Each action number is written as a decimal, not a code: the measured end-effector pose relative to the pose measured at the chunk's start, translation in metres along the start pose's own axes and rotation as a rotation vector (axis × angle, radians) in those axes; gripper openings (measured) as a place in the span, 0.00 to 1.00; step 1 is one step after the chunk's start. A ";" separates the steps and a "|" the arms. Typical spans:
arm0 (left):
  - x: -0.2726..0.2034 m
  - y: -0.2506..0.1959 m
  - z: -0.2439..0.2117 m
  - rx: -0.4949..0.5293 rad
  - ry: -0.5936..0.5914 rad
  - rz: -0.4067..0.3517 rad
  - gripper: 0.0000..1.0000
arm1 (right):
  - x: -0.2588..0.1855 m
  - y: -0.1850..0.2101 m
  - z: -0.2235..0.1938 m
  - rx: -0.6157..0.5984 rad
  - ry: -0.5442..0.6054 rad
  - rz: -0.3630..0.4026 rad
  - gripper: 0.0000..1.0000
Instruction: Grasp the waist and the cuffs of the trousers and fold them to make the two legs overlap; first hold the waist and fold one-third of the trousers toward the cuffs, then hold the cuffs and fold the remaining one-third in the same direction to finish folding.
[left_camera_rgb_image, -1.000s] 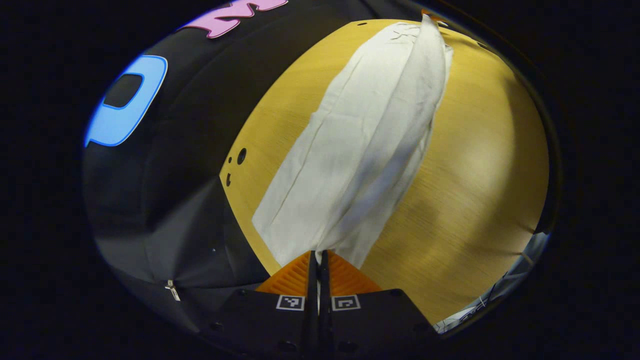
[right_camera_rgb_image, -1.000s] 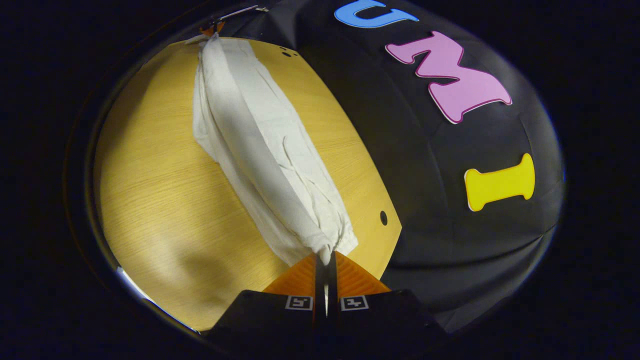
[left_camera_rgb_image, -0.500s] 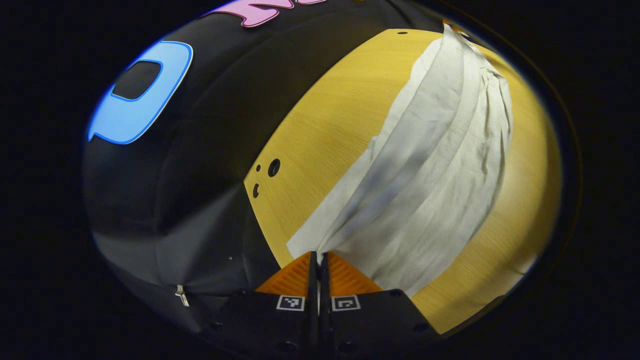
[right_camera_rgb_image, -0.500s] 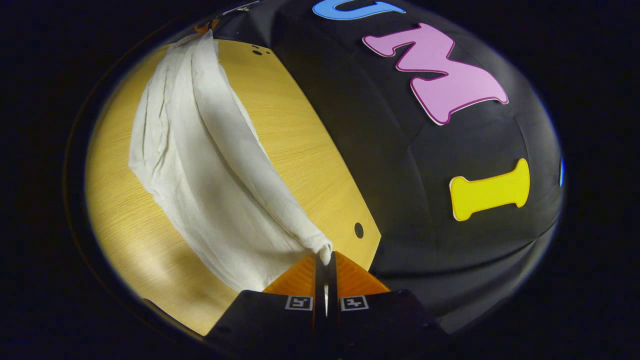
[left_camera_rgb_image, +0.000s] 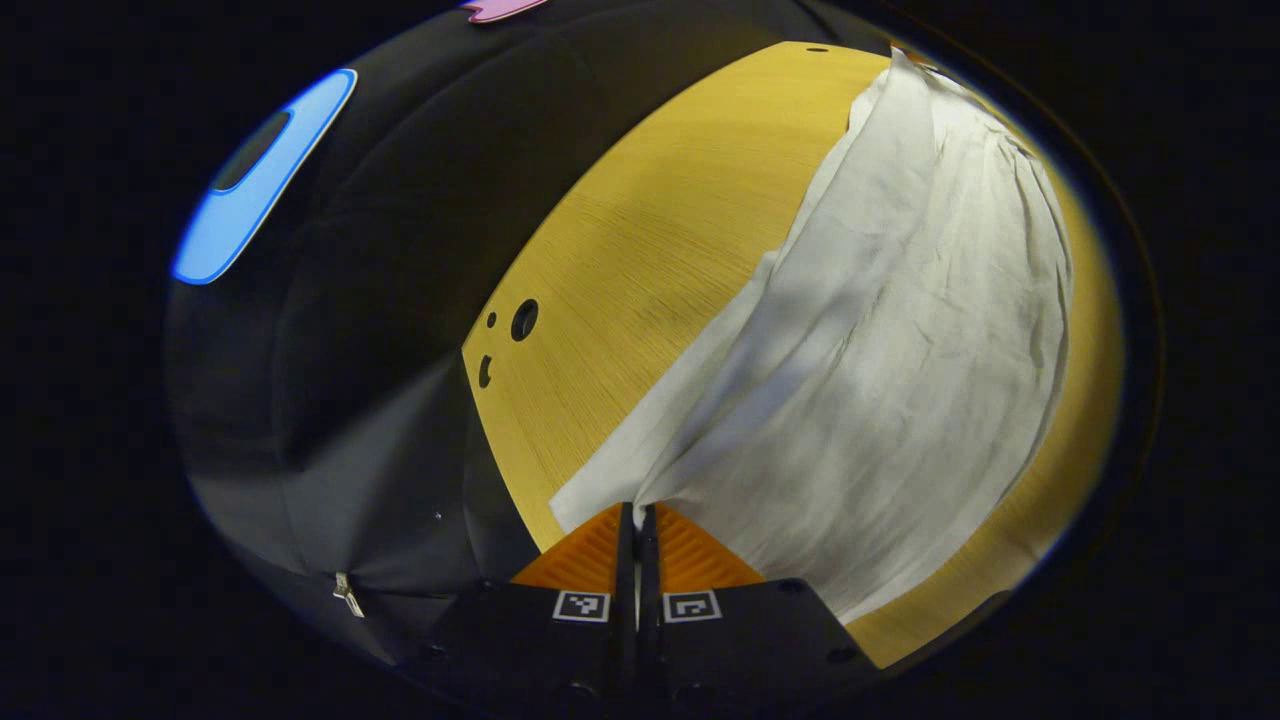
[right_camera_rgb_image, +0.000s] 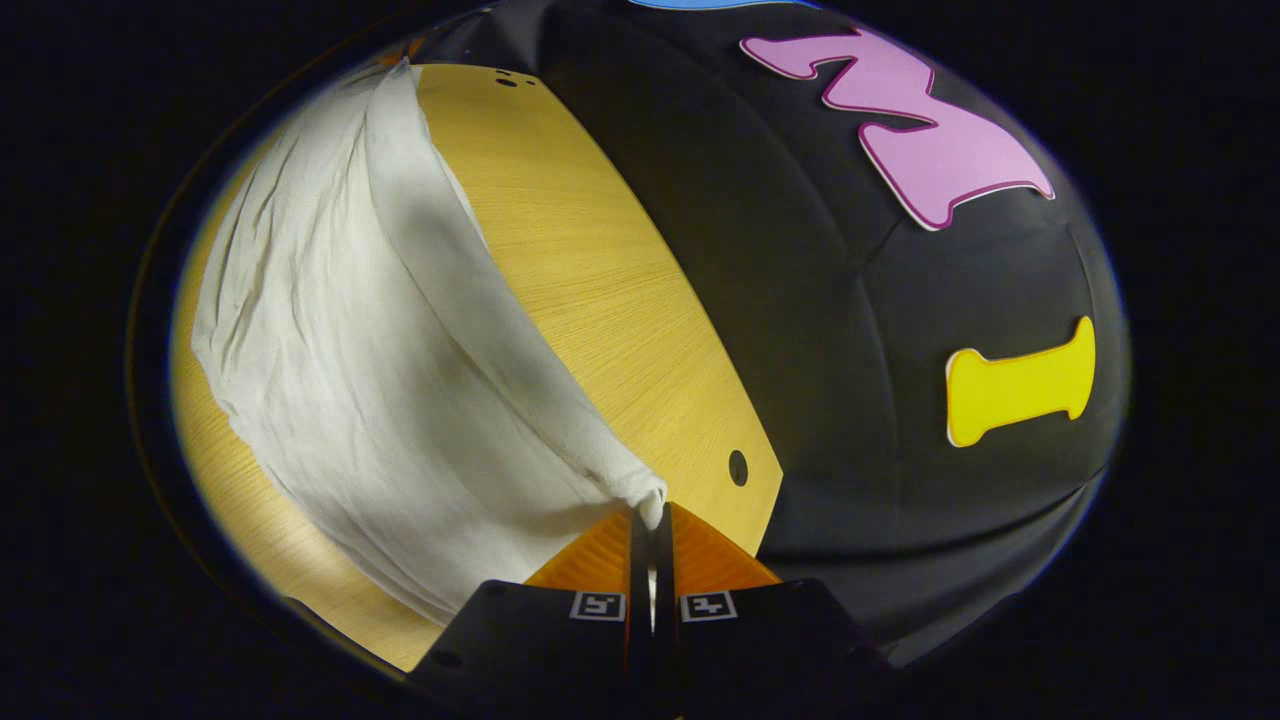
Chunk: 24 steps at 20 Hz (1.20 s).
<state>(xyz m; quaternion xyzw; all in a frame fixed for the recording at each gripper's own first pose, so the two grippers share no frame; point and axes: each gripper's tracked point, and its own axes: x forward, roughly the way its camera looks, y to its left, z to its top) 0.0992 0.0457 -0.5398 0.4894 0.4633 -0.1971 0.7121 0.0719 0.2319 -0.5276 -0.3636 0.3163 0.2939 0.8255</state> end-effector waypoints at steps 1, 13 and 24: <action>0.005 -0.001 0.002 0.006 0.005 0.001 0.05 | 0.006 0.003 -0.001 0.003 0.006 0.010 0.05; 0.039 -0.017 -0.002 0.040 0.080 -0.037 0.05 | 0.053 0.041 -0.025 0.059 0.077 0.125 0.18; 0.025 0.026 0.006 0.090 0.043 0.151 0.98 | 0.015 -0.027 -0.031 0.149 0.083 -0.145 0.98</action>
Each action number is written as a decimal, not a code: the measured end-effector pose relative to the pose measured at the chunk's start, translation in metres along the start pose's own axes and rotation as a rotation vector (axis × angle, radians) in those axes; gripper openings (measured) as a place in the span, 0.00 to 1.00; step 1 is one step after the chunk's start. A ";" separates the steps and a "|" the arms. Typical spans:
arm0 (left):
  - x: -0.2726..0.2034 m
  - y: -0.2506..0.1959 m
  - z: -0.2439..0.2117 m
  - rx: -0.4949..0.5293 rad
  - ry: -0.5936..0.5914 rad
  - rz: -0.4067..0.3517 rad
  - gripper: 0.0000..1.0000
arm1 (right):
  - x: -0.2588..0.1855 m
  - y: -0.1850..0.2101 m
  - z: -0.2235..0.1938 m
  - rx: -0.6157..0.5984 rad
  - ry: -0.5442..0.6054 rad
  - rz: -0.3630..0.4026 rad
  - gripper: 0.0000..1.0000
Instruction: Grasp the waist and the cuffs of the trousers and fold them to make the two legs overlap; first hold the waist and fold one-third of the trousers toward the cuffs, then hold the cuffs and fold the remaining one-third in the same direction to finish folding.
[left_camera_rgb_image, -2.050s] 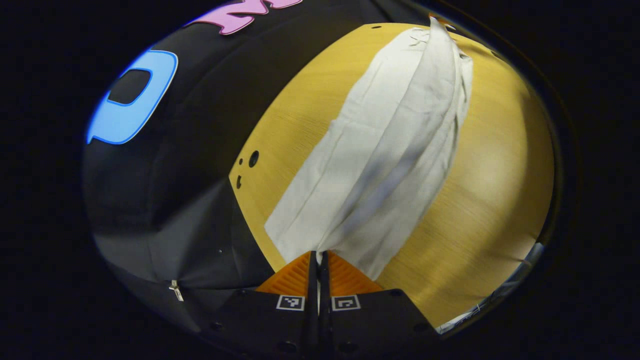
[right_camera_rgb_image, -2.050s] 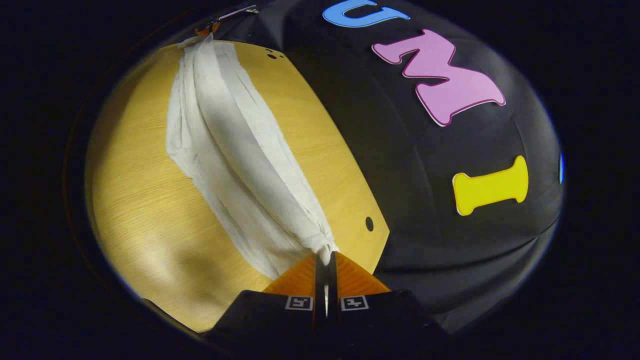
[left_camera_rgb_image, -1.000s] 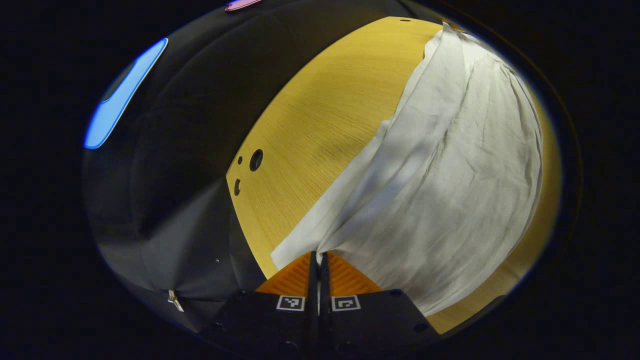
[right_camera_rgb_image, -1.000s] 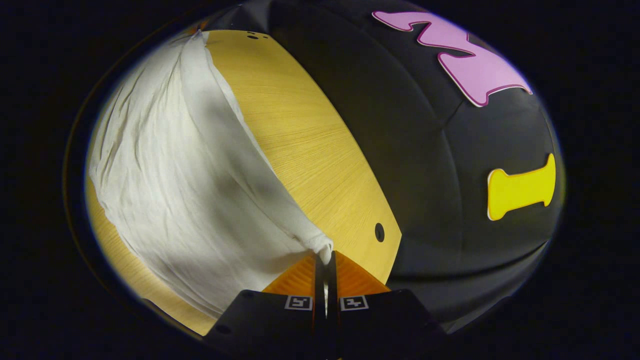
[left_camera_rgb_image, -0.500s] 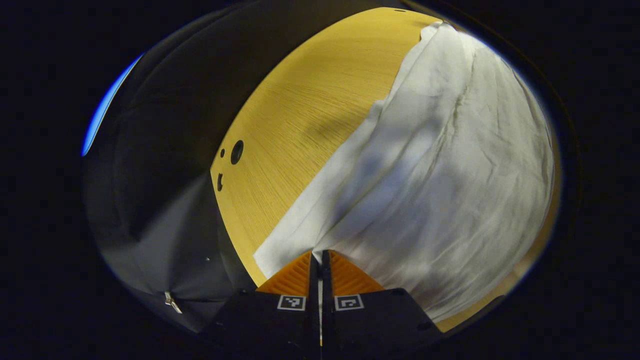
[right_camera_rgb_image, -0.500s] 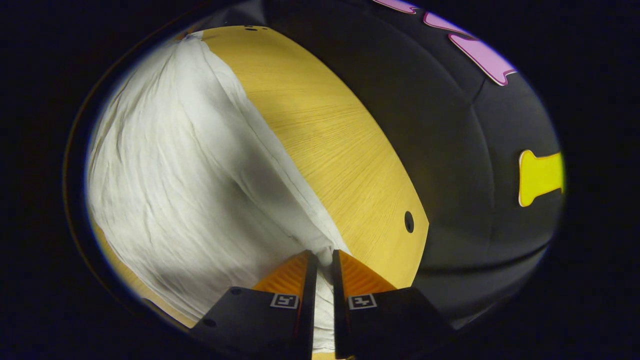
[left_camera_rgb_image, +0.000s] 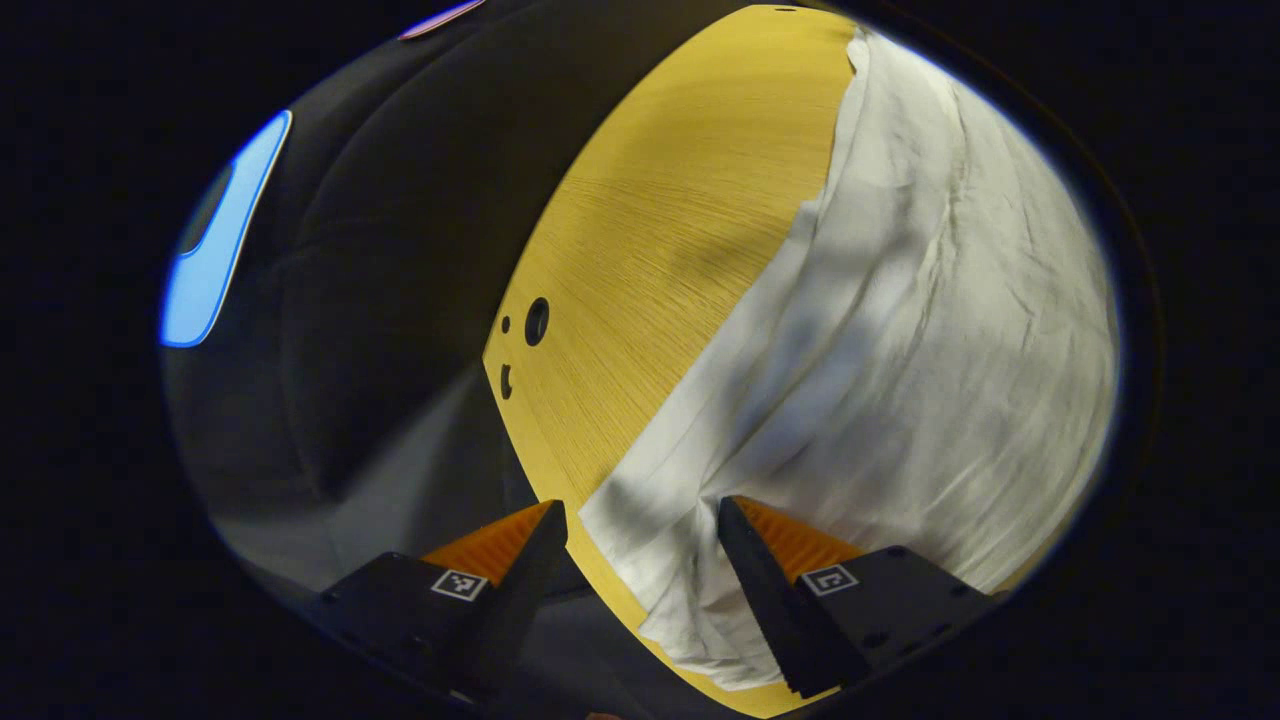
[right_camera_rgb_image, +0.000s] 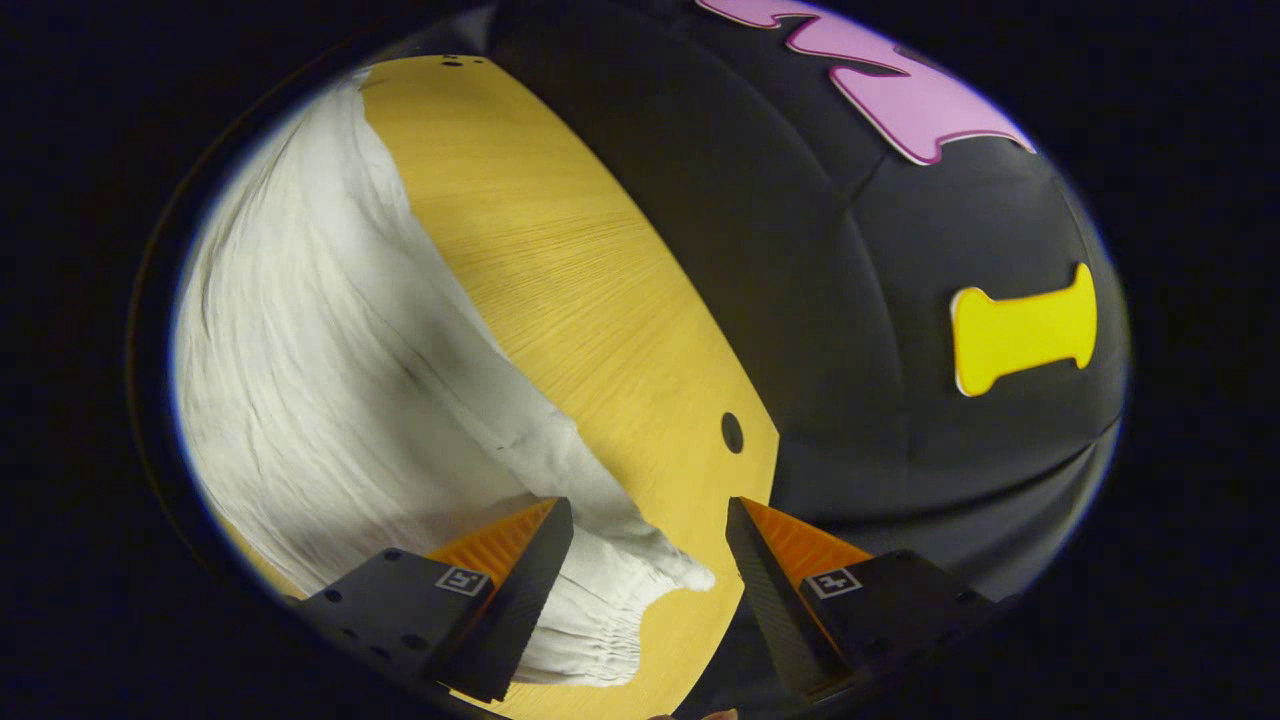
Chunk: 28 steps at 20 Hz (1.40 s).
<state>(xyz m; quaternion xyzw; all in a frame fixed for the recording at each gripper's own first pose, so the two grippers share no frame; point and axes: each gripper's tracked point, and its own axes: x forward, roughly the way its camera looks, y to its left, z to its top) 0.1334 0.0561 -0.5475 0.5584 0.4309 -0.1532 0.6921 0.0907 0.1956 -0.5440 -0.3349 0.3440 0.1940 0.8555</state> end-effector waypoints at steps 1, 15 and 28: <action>-0.006 0.006 0.001 -0.018 -0.014 0.024 0.98 | -0.011 -0.010 0.001 0.057 -0.005 -0.029 0.98; -0.115 0.012 -0.021 -0.584 -0.173 0.107 0.96 | -0.104 0.025 -0.051 0.978 0.132 0.046 0.98; -0.165 -0.035 -0.024 -1.163 -0.272 -0.105 0.96 | -0.081 0.052 -0.066 1.344 0.264 0.141 0.99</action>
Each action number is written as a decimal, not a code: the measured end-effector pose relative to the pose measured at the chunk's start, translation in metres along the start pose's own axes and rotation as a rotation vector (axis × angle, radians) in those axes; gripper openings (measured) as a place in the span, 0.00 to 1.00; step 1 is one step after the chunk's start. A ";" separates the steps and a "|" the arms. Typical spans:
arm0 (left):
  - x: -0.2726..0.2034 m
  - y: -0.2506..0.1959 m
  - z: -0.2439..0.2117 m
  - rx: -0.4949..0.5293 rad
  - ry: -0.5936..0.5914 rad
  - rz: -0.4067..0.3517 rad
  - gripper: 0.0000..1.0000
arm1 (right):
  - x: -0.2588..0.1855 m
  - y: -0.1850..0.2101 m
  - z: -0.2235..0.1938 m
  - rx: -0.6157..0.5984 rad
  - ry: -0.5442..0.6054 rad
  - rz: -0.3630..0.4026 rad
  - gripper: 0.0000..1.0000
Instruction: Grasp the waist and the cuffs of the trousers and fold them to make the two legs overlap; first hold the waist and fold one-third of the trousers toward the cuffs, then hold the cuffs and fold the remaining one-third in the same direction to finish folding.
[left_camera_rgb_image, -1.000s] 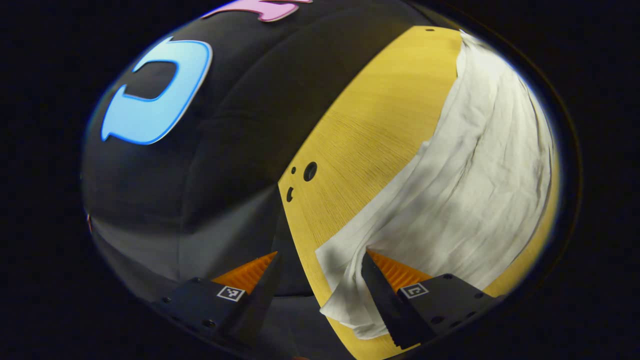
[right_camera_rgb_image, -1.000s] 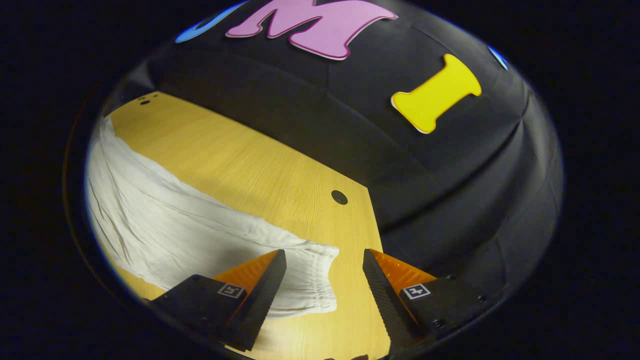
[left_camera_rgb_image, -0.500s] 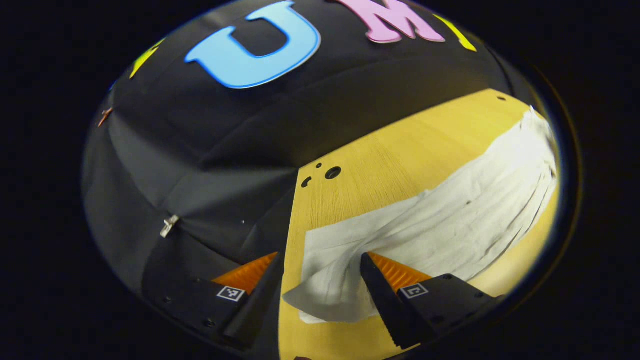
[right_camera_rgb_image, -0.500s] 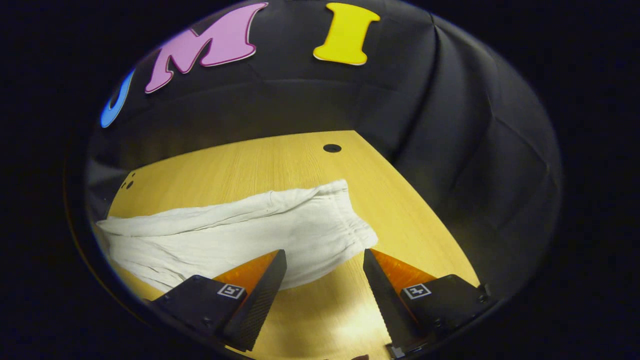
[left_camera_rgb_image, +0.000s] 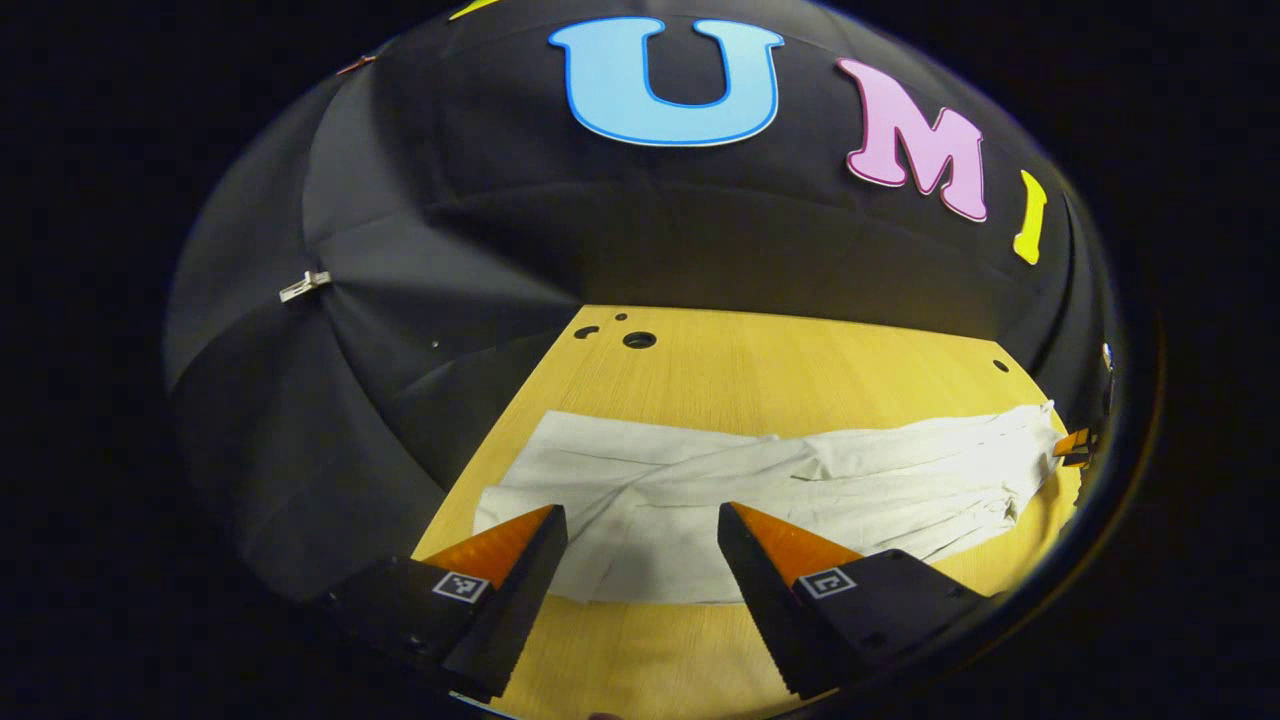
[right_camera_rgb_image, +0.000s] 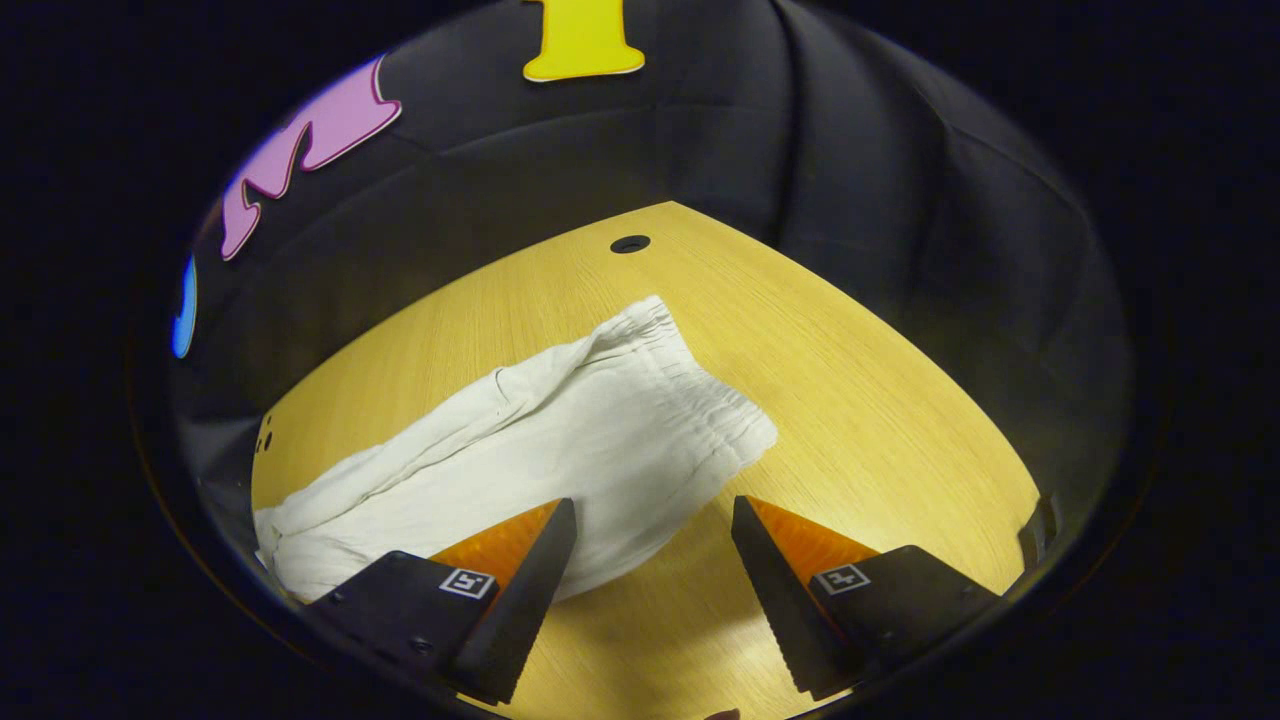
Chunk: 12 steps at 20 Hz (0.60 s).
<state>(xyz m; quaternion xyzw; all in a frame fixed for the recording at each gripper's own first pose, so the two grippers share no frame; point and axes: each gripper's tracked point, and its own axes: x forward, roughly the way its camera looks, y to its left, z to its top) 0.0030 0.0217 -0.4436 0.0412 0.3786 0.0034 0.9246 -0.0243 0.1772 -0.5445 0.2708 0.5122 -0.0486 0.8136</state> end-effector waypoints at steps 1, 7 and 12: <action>-0.003 0.001 -0.004 -0.009 0.006 0.008 0.96 | 0.003 0.002 0.000 0.016 0.003 0.003 0.99; -0.015 0.015 -0.028 -0.117 0.060 0.051 0.96 | 0.019 -0.004 0.004 0.059 0.000 -0.044 0.98; -0.017 0.009 -0.059 -0.197 0.121 0.042 0.94 | 0.024 -0.006 -0.009 0.220 0.066 -0.054 0.35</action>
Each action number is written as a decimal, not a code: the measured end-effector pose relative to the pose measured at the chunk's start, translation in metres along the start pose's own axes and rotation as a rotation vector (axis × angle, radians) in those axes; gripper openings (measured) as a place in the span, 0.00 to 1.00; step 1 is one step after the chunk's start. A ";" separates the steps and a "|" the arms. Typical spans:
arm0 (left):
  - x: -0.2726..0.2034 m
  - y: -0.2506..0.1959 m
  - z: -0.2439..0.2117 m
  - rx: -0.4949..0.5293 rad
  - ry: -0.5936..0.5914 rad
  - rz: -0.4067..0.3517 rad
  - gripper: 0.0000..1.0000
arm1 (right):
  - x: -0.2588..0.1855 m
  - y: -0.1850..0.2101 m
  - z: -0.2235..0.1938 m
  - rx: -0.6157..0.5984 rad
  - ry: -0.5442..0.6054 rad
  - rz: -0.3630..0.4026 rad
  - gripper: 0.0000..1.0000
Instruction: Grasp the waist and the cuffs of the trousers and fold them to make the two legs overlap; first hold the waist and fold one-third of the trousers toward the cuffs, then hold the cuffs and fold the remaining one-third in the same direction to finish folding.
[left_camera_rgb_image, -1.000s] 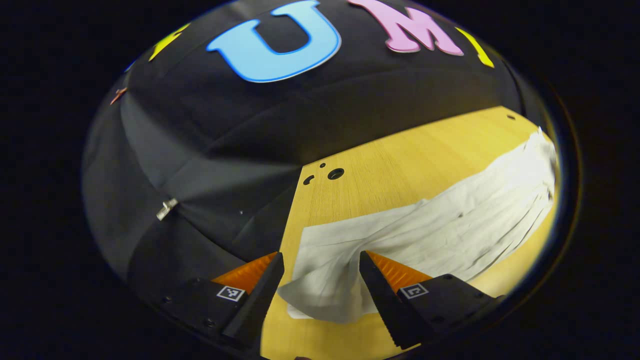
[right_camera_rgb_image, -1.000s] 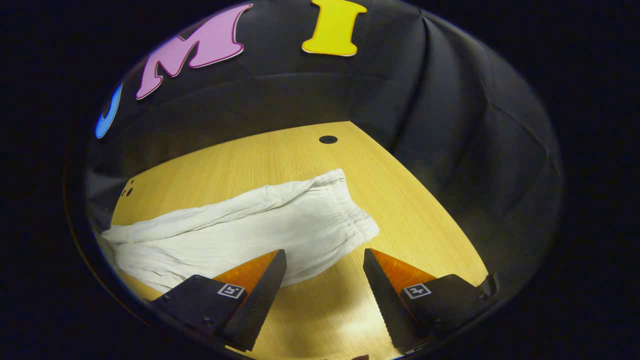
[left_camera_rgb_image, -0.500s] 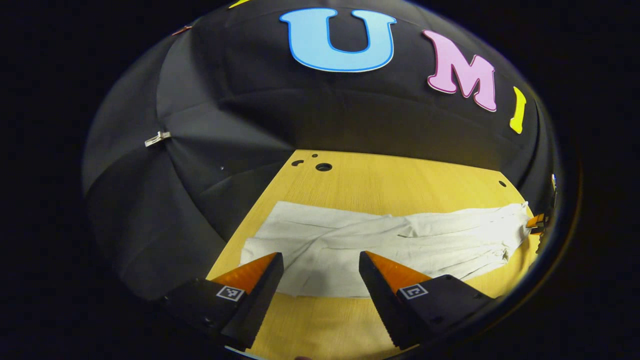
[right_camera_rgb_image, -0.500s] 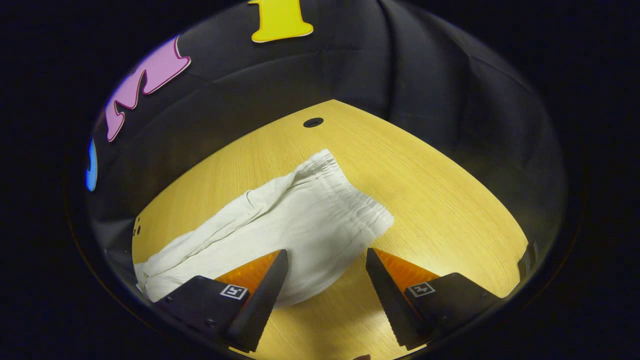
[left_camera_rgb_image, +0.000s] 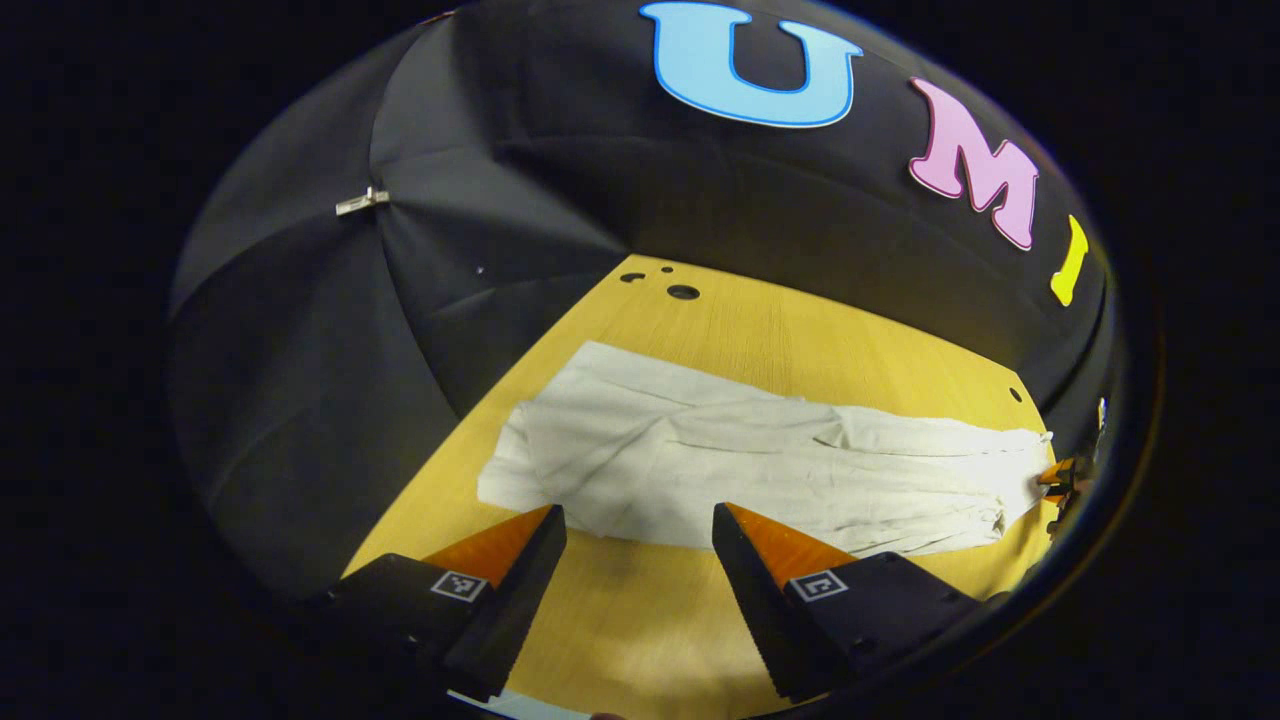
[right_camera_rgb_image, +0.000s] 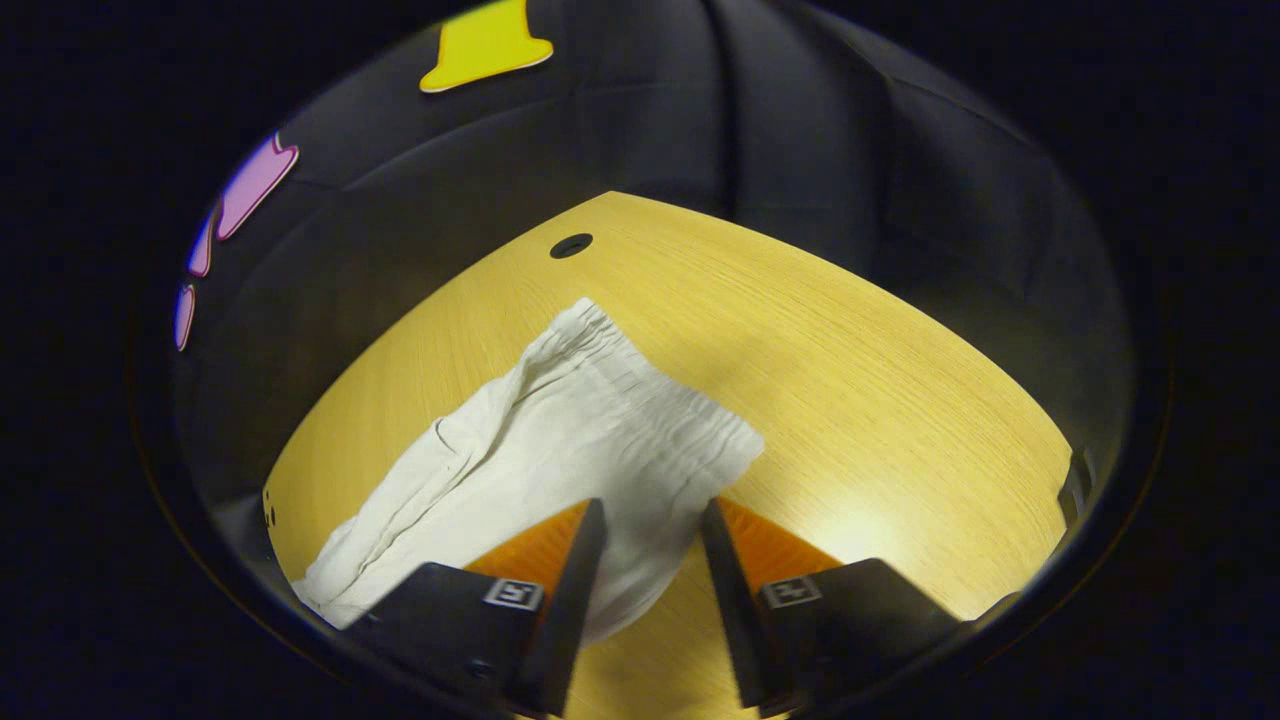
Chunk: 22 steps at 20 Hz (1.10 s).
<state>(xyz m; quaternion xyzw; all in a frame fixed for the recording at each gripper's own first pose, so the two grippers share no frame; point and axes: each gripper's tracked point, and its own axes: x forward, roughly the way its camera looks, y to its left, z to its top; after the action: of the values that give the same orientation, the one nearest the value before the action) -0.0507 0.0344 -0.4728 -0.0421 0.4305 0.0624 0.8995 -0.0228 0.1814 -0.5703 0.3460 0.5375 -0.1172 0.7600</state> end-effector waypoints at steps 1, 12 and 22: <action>0.002 -0.001 -0.008 -0.031 0.017 -0.008 0.94 | -0.002 0.000 0.005 0.045 -0.023 0.001 0.01; 0.045 -0.015 -0.041 -0.402 0.095 -0.035 0.96 | -0.014 0.004 0.016 -0.024 -0.070 0.039 0.05; 0.104 0.009 -0.009 -0.307 0.035 0.094 0.85 | -0.011 0.001 0.010 -0.086 -0.042 0.028 0.05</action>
<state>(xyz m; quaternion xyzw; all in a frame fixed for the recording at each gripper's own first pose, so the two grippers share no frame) 0.0059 0.0503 -0.5599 -0.1599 0.4331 0.1687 0.8708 -0.0191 0.1737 -0.5576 0.3180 0.5213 -0.0906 0.7867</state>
